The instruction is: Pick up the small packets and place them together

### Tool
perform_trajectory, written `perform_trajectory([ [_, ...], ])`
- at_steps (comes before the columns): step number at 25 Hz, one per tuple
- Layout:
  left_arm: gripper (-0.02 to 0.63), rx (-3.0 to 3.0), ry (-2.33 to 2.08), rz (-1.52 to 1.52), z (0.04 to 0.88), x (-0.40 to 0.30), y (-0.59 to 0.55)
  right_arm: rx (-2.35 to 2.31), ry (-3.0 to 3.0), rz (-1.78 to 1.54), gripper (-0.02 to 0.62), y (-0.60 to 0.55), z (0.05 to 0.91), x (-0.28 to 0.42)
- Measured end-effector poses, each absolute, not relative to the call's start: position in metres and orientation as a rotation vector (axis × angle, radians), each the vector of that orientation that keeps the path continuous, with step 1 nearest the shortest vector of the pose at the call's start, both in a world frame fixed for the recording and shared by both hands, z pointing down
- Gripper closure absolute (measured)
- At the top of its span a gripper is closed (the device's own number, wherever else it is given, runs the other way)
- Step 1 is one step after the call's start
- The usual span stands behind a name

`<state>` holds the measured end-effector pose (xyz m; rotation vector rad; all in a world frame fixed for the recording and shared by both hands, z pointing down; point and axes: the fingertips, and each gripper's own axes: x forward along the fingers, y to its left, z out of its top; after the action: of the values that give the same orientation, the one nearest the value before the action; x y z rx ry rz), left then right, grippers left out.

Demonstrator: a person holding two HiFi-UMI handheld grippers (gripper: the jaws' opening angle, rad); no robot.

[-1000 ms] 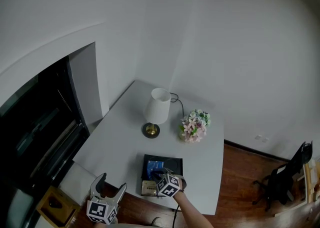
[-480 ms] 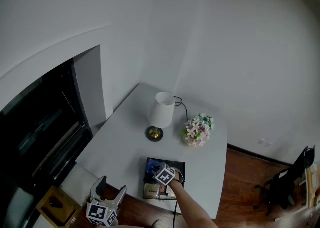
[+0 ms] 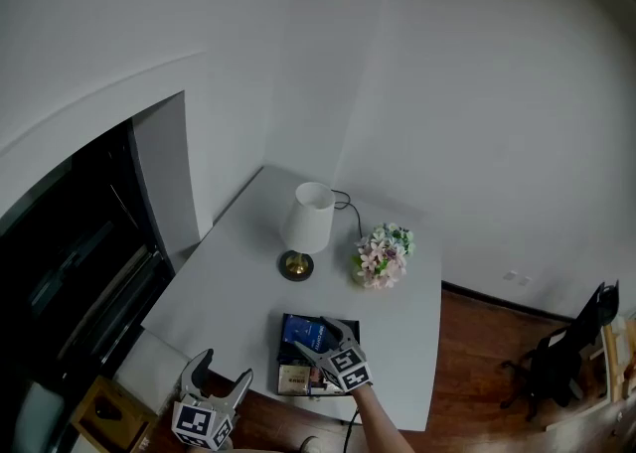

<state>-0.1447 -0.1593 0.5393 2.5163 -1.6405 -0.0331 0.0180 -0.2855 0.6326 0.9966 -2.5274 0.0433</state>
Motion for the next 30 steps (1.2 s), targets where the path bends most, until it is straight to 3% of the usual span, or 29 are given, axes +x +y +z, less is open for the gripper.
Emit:
perform_trajectory([
  [5,0.255,2.566,-1.585,-0.024,0.539,-0.129,-0.162,1.299,-2.713,0.076,0.215,-0.239,0.572,0.061],
  [13,0.241,2.625,-1.559,-0.072,0.527,-0.111,-0.164,1.781,-2.549,-0.005,0.215,-0.186,0.546,0.13],
  [16,0.242,2.636,-1.519,-0.032,0.531,-0.104,-0.163,1.673,-2.59,-0.02,0.216,-0.171,0.553,0.122],
  [18,0.242,2.641,-1.511,-0.005,0.534,-0.101,-0.162,1.545,-2.595,-0.017,0.254,-0.166,0.565,0.112],
  [30,0.244,2.56,-1.613,-0.026,0.535,-0.121,-0.155,0.964,-2.319,0.207,0.255,-0.168,0.694,0.08],
])
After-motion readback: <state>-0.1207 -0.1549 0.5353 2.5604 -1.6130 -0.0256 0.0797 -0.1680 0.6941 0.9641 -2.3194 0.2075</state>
